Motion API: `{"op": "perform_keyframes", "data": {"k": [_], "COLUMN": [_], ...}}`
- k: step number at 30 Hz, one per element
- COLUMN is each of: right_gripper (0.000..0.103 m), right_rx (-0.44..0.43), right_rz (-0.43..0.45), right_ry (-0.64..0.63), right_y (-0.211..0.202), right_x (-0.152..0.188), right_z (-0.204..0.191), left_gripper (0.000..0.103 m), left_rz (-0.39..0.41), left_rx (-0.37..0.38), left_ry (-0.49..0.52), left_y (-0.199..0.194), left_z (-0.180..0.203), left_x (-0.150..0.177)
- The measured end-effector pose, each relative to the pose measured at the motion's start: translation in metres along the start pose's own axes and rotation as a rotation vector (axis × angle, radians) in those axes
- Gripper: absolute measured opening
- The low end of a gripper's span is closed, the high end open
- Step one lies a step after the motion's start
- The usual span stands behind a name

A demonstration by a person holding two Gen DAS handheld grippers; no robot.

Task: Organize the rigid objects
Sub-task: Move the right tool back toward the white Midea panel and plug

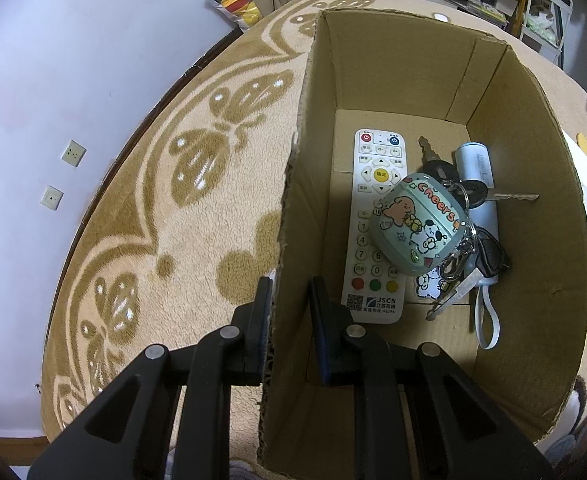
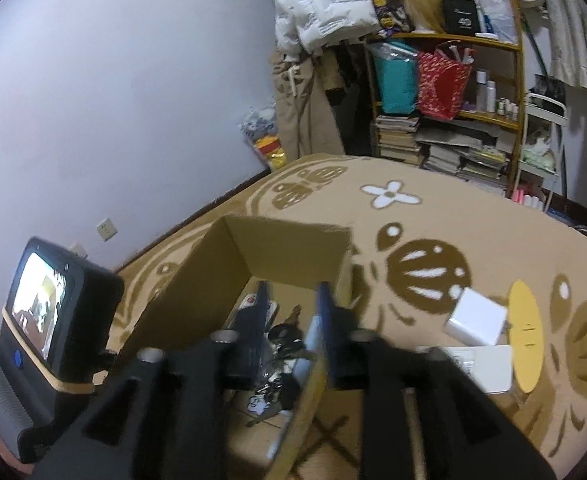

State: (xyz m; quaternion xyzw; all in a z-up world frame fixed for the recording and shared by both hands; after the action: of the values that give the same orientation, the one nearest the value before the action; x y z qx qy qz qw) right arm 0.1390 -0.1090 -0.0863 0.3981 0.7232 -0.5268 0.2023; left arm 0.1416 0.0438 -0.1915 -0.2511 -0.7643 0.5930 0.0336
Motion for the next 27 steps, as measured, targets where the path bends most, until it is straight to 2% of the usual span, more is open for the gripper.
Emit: {"op": "perform_keyframes", "data": {"k": [3, 6, 9, 14, 27], "right_gripper": [0.073, 0.085, 0.092, 0.095, 0.095], "right_rx": [0.031, 0.080, 0.119, 0.164, 0.189], "right_rz": [0.030, 0.027, 0.010, -0.037, -0.121], "right_ry": [0.041, 0.061, 0.090, 0.156, 0.284], "right_y": [-0.007, -0.007, -0.004, 0.002, 0.015], "right_x": [-0.009, -0.013, -0.016, -0.011, 0.006], "right_z": [0.018, 0.038, 0.057, 0.085, 0.131], "left_gripper": [0.019, 0.019, 0.019, 0.019, 0.019], "left_rz": [0.000, 0.000, 0.000, 0.000, 0.000], "left_rx": [0.001, 0.003, 0.002, 0.000, -0.001], "left_ry": [-0.001, -0.002, -0.002, 0.001, 0.003], "left_y": [0.000, 0.000, 0.000, 0.000, 0.001], "left_z": [0.000, 0.000, 0.000, 0.000, -0.001], "left_x": [0.000, 0.000, 0.000, 0.000, 0.000]}}
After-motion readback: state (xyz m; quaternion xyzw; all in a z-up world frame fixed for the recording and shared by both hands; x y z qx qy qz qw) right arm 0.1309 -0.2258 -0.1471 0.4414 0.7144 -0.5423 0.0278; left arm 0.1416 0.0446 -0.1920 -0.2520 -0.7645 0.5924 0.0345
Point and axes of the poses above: each gripper's, at about its wrist camera, not at the fingertips, and y roughly the way its jaws point, z to its right, x to its underside, the point moved 8 cm from there along y, roughly the way its jaws point, and after that the axes turned 11 degrees about y, right-handed, at the moved point
